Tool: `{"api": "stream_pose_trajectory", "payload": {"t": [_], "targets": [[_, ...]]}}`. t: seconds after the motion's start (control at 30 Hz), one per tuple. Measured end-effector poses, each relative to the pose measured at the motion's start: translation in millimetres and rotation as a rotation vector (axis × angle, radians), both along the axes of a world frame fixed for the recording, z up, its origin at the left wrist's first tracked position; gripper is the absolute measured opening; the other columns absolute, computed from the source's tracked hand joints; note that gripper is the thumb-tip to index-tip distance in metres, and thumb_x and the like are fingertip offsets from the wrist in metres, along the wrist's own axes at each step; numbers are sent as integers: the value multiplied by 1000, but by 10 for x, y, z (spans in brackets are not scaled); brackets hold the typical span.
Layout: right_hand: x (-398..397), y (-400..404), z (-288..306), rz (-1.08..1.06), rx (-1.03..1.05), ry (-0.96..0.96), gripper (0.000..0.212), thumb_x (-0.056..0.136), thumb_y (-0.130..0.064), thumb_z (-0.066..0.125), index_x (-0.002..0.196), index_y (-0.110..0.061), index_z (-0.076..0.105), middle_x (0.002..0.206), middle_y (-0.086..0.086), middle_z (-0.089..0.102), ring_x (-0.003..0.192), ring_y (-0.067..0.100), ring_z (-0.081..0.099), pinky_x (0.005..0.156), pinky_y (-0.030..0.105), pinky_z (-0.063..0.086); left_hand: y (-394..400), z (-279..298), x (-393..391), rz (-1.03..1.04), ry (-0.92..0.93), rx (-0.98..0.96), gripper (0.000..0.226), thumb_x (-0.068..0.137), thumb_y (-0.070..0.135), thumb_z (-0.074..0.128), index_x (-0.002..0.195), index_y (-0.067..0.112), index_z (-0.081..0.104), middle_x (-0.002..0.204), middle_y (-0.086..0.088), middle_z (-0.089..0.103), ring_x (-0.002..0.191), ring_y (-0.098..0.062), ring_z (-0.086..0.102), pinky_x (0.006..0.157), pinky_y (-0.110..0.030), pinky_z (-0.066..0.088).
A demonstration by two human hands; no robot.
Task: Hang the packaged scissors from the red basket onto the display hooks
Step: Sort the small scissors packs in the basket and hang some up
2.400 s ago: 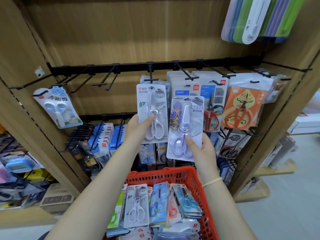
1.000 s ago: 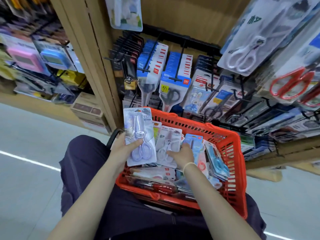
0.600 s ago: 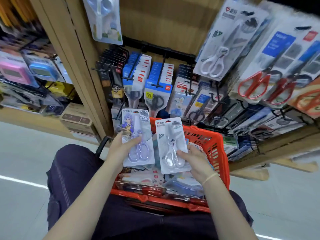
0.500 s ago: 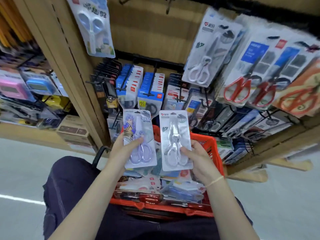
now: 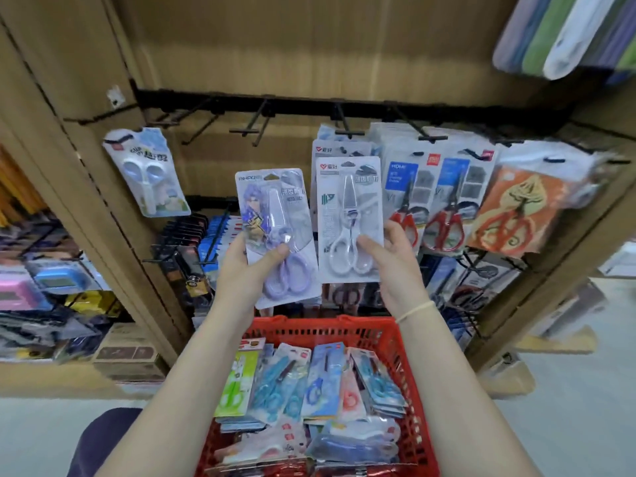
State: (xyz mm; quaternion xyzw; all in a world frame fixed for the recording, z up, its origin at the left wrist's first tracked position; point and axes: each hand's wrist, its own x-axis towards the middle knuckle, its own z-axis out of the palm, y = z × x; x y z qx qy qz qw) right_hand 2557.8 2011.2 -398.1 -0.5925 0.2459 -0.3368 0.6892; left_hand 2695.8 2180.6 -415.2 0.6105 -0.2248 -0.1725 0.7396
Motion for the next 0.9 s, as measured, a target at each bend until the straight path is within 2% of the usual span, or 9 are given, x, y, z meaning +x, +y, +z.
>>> {"api": "stream_pose_trajectory", "payload": {"t": [0.07, 0.17, 0.33, 0.53, 0.63, 0.77, 0.9], "targets": [[11, -14, 2, -9, -20, 4, 23, 95, -7, 66, 110, -24, 60, 104, -6, 75, 93, 7, 70, 73, 17, 51, 1, -25, 11, 9, 6, 5, 36, 77, 28, 82, 110, 27, 68, 118, 0, 75, 114, -24, 69, 107, -58, 49], [19, -20, -3, -11, -48, 9, 23, 95, -9, 67, 110, -26, 60, 107, -2, 74, 97, 12, 70, 79, 24, 51, 26, -61, 31, 27, 16, 14, 41, 78, 28, 82, 116, 24, 67, 122, -1, 74, 116, -24, 68, 107, -58, 48], [3, 33, -17, -27, -56, -14, 26, 95, -6, 66, 113, -23, 59, 99, -11, 76, 92, 6, 71, 72, 16, 52, 40, -106, 67, 16, 36, 4, 36, 89, 13, 78, 123, 22, 66, 122, -1, 74, 116, -24, 69, 108, -57, 48], [100, 28, 83, -74, -89, -12, 26, 95, -8, 66, 110, -28, 59, 100, -13, 75, 95, 4, 71, 75, 18, 55, 68, -61, 68, 2, 57, -6, 35, 90, 13, 78, 121, 24, 67, 118, 2, 76, 114, -22, 70, 107, -55, 49], [192, -3, 113, -106, -107, 1, 23, 94, -10, 68, 107, -28, 60, 103, -9, 73, 94, 5, 70, 79, 20, 56, 108, -49, 79, -5, 58, -14, 35, 90, 12, 77, 122, 23, 67, 120, 1, 75, 115, -22, 70, 107, -55, 49], [288, -7, 68, -146, -112, 93, 16, 95, -19, 69, 109, -19, 62, 105, -4, 70, 90, 7, 65, 67, 13, 51, 142, -18, 93, -34, 79, -37, 33, 88, 9, 78, 119, 16, 69, 118, -6, 76, 113, -28, 71, 105, -54, 51], [214, -4, -41, -235, -193, 234, 26, 94, -29, 71, 112, -17, 57, 99, -8, 65, 88, 3, 61, 70, 15, 44, 55, 76, 66, -93, 81, -40, 29, 86, 7, 77, 114, 13, 71, 113, -7, 77, 109, -27, 72, 98, -47, 56]]}}
